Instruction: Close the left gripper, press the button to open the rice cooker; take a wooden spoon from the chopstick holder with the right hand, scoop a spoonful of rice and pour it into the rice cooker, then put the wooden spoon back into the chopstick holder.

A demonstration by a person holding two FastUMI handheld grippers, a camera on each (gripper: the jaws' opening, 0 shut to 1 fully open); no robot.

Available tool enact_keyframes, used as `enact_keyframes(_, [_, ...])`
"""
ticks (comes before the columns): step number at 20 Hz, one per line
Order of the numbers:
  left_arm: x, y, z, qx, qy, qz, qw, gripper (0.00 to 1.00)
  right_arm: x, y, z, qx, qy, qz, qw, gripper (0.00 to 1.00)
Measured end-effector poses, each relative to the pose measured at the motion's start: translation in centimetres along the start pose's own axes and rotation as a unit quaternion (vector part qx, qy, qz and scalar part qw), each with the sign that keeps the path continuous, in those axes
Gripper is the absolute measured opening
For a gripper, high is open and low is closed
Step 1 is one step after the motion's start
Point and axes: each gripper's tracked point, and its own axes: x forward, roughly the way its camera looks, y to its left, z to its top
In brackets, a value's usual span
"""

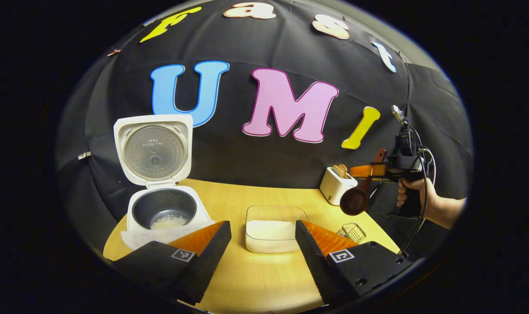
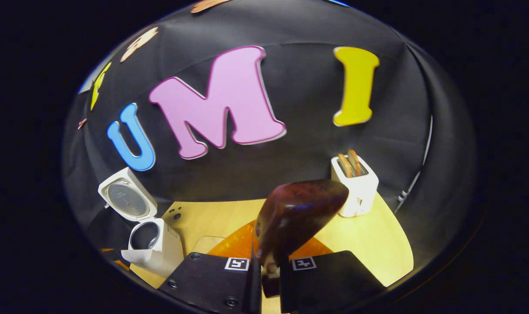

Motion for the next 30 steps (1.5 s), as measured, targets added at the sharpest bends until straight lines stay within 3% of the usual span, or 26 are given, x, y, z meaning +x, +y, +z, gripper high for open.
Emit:
enact_keyframes(10, [0.2, -1.5, -1.6, 0.001, 0.014, 0.043, 0.999, 0.96, 2.2, -10.4, -7.2, 0.051, 0.037, -0.070, 0.996, 0.20])
enact_keyframes(19, [-2.4, 1.3, 0.5, 0.005, -0.008, 0.130, 0.991, 0.96, 3.8, -11.0, -13.4, 0.041, 0.076, -0.072, 0.994, 0.20])
enact_keyframes(23, [-3.4, 2.1, 1.6, -0.012, -0.022, 0.150, 0.988, 0.95, 3.9, -11.5, -15.6, 0.051, 0.105, -0.081, 0.990, 0.21])
enact_keyframes(24, [-3.7, 2.4, 2.0, -0.021, -0.027, 0.152, 0.988, 0.95, 3.9, -11.7, -16.0, 0.051, 0.112, -0.085, 0.989, 0.11])
enact_keyframes(27, [-4.6, 3.9, 3.2, -0.026, -0.047, 0.164, 0.985, 0.95, 3.7, -11.0, -16.4, 0.060, 0.119, -0.075, 0.988, 0.08])
enact_keyframes(28, [-4.9, 4.7, 3.5, -0.025, -0.050, 0.169, 0.984, 0.96, 3.3, -10.6, -15.9, 0.061, 0.117, -0.072, 0.989, 0.11])
enact_keyframes(30, [-5.3, 6.1, 3.9, -0.027, -0.057, 0.177, 0.982, 0.95, 2.6, -10.3, -15.6, 0.061, 0.116, -0.073, 0.989, 0.34])
